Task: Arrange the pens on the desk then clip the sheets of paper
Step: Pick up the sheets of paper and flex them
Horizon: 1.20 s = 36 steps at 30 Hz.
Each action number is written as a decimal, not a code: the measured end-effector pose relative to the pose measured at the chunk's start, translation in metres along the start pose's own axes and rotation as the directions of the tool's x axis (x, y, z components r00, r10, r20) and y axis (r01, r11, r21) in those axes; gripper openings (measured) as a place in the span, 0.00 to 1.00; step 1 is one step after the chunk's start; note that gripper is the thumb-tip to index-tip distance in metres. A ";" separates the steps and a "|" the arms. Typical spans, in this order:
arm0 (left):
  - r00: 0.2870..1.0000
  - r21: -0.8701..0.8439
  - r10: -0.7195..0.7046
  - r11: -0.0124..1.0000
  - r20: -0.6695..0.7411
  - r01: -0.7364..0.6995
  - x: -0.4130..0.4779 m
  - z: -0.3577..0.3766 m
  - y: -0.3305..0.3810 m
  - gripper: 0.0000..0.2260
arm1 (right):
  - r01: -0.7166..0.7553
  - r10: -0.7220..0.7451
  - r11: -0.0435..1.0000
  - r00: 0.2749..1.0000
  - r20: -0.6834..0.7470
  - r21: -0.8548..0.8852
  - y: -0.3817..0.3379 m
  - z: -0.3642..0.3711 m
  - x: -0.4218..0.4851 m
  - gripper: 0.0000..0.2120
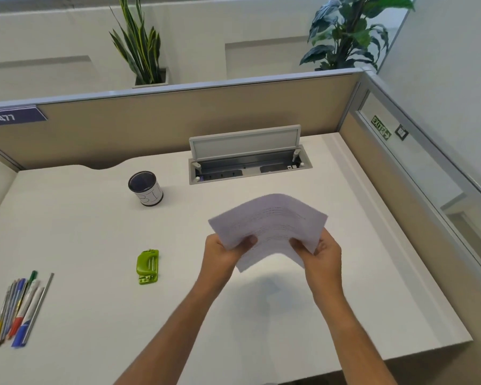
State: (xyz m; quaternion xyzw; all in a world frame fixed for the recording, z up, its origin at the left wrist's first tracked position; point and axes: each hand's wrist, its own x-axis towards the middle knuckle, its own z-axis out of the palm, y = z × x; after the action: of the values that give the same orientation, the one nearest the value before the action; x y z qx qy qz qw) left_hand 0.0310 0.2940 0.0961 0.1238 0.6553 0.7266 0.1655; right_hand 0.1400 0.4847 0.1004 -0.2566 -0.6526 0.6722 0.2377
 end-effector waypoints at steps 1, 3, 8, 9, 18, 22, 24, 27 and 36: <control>1.000 0.014 0.009 1.000 0.000 -0.009 -0.002 0.004 -0.003 0.11 | 0.013 -0.013 1.000 1.000 -0.011 -0.003 0.003 0.002 -0.002 0.11; 0.999 0.048 -0.047 0.998 -0.010 0.048 -0.008 0.013 -0.015 0.10 | 0.017 -0.018 1.000 0.999 -0.050 -0.018 0.012 0.005 -0.008 0.14; 0.982 0.139 -0.187 0.973 0.002 0.185 -0.030 0.022 -0.063 0.09 | -0.169 0.156 0.983 0.974 -0.167 -0.067 0.058 0.006 -0.031 0.15; 0.984 0.133 -0.178 0.975 0.005 0.176 -0.031 0.021 -0.067 0.10 | -0.191 0.176 0.979 0.969 -0.175 -0.070 0.064 0.004 -0.033 0.14; 0.979 0.177 -0.203 0.963 -0.015 0.203 -0.035 0.023 -0.076 0.09 | -0.204 0.190 0.975 0.971 -0.146 -0.087 0.067 -0.001 -0.042 0.15; 0.977 0.221 -0.211 0.954 0.013 0.203 -0.041 0.023 -0.077 0.08 | -0.186 0.176 0.981 0.974 -0.143 -0.057 0.057 -0.003 -0.041 0.14; 0.972 0.231 -0.236 0.946 0.005 0.228 -0.045 0.023 -0.075 0.07 | -0.186 0.177 0.981 0.974 -0.140 -0.055 0.059 -0.005 -0.041 0.11; 0.963 0.256 -0.269 0.931 -0.005 0.261 -0.052 0.022 -0.080 0.11 | -0.256 0.246 0.958 0.965 -0.086 -0.127 0.067 -0.005 -0.044 0.10; 0.976 0.632 -0.124 0.775 0.181 -0.019 -0.039 -0.012 -0.054 0.23 | 0.088 -0.064 0.946 0.994 0.084 -0.312 0.006 -0.060 -0.025 0.34</control>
State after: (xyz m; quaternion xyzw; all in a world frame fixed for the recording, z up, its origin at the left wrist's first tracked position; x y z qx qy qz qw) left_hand 0.0664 0.2722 0.0425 0.2305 0.8422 0.4429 0.2037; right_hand 0.1983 0.5129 0.0944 -0.2413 -0.7693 0.5585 0.1952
